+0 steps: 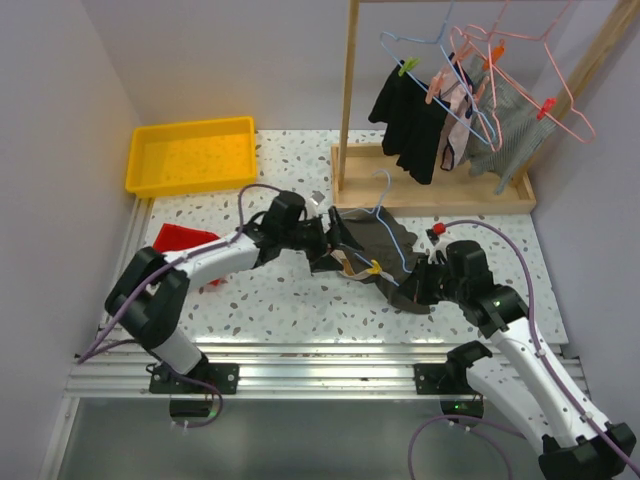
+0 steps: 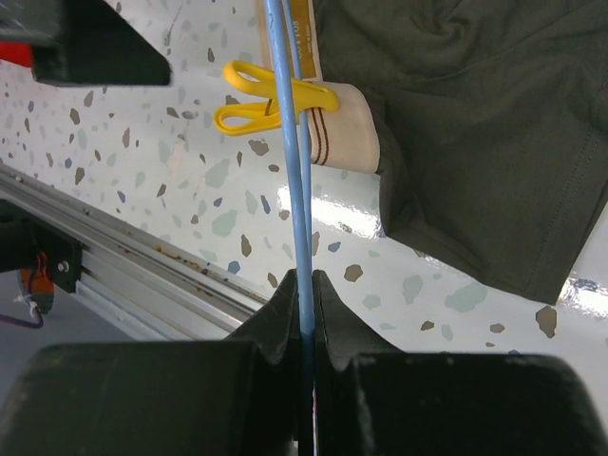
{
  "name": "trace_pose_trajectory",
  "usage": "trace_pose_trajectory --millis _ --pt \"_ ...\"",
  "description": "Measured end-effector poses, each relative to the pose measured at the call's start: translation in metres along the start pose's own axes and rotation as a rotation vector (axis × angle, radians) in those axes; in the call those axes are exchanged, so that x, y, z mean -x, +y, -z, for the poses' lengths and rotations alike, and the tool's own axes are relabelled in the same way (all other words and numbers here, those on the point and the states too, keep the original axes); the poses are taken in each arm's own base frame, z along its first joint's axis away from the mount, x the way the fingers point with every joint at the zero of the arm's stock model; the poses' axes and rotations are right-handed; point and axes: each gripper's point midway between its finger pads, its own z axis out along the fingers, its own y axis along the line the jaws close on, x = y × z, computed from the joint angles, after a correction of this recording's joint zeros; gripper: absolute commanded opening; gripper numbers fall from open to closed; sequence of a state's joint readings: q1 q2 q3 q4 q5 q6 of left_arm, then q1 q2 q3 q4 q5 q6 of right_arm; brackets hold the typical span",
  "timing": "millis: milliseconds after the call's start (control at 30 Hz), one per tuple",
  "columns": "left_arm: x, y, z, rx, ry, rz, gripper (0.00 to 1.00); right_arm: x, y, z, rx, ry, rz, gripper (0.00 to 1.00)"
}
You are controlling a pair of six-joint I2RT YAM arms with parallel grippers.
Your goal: Remove the underwear clipped to the hanger
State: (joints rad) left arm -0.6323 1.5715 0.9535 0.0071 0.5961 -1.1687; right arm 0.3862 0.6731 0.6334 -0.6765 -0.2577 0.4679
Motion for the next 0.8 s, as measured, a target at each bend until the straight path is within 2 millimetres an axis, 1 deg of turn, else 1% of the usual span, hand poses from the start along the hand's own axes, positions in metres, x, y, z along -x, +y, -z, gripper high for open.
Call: trace_pose_trajectory --millis 100,167,267,367,533,667,700,767,800 --pt "-0.019 -0.01 -0.033 -0.017 0.068 0.032 1.0 0.001 0.0 0.0 0.001 -0.003 0.002 0.0" --pt "-0.027 -0.014 -0.044 -0.02 0.093 0.049 1.0 0.001 0.001 0.001 0.003 -0.007 0.004 0.0" --pt "-0.03 -0.02 -0.054 -0.027 0.106 0.079 1.0 0.002 0.002 0.002 0.008 -0.016 0.006 0.0" --pt "-0.025 -0.024 -0.06 -0.036 0.102 0.109 0.94 0.003 0.003 0.004 0.012 -0.024 0.009 0.0" --pt "-0.02 -0.027 -0.076 -0.041 0.114 0.142 0.76 0.003 0.003 0.005 0.014 -0.03 0.01 0.0" --pt "-0.027 -0.024 -0.087 -0.039 0.147 0.156 0.63 0.003 0.002 0.005 0.011 -0.031 0.01 0.0" --pt "-0.029 -0.023 -0.088 -0.037 0.154 0.159 0.57 0.003 0.002 0.005 0.011 -0.031 0.01 0.0" --pt "-0.033 -0.024 -0.088 -0.042 0.163 0.162 0.53 0.003 0.002 0.005 0.011 -0.031 0.01 0.0" --pt "-0.034 -0.024 -0.088 -0.051 0.166 0.159 0.49 0.004 0.002 0.005 0.011 -0.033 0.011 0.0"
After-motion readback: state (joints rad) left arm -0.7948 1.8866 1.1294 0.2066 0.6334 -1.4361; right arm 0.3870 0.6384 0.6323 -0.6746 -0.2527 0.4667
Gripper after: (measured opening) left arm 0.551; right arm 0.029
